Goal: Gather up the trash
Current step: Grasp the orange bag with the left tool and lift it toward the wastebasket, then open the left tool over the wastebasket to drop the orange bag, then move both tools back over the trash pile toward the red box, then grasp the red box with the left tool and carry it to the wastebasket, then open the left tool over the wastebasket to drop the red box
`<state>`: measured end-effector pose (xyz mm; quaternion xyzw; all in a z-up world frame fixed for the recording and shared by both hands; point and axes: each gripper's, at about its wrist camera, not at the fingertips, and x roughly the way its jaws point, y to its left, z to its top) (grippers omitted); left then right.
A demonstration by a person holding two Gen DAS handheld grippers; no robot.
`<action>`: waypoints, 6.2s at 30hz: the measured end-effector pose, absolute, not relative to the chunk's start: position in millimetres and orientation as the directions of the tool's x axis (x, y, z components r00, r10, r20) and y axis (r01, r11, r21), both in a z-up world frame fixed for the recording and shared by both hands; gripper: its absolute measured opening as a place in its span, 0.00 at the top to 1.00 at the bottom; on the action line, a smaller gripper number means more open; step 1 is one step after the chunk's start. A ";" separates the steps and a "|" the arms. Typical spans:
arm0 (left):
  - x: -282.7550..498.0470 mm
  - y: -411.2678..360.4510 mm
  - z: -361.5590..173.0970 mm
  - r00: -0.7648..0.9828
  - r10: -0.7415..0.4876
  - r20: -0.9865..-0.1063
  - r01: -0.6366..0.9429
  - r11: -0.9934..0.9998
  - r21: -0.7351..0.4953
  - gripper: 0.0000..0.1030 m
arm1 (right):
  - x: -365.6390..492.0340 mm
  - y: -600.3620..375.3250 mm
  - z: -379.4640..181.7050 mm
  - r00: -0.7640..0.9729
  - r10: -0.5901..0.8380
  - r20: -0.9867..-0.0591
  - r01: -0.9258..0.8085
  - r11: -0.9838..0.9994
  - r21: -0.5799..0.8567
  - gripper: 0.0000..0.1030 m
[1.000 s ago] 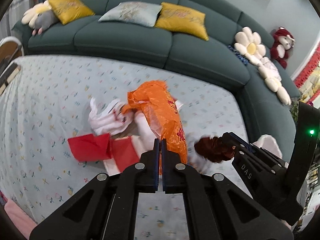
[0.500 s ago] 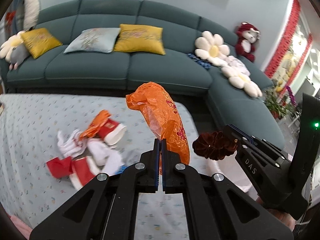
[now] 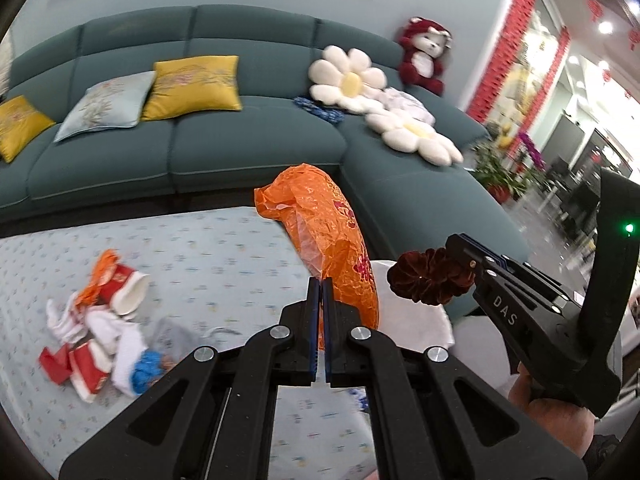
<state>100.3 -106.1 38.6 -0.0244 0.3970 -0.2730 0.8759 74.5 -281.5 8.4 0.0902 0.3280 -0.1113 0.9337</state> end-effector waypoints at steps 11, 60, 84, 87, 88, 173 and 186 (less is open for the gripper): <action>105.6 -177.2 20.3 0.440 -0.545 -0.714 0.534 0.798 -0.280 0.97 | 63.3 -351.7 -0.4 0.729 -0.192 -0.657 0.369 0.918 0.141 0.90; 112.0 99.7 -8.4 0.645 -0.130 -0.753 0.035 0.989 -0.141 0.09 | 84.7 -95.8 -9.7 0.742 0.052 -0.669 0.031 0.993 0.111 0.32; 140.5 230.3 -123.7 0.458 -0.023 -0.889 -0.201 0.971 -0.129 0.09 | 143.7 14.2 -141.6 0.532 0.106 -0.840 -0.045 0.994 0.097 0.33; 149.5 233.5 -134.8 0.442 -0.024 -0.897 -0.211 0.969 -0.130 0.09 | 151.4 18.9 -155.9 0.509 0.099 -0.855 -0.050 0.995 0.086 0.33; 152.6 234.0 -137.7 0.436 -0.025 -0.899 -0.212 0.969 -0.130 0.09 | 154.7 20.3 -161.9 0.499 0.096 -0.861 -0.050 0.995 0.083 0.33; 106.3 -155.6 20.3 0.508 -0.448 -0.735 0.510 0.845 -0.162 1.00 | 63.4 -309.5 24.8 0.797 -0.114 -0.593 0.258 0.952 0.163 0.99; 90.1 -217.4 -3.9 0.458 -0.455 -0.763 0.583 0.802 -0.129 0.48 | 39.5 -360.3 5.2 0.778 -0.176 -0.603 0.359 0.912 0.197 0.60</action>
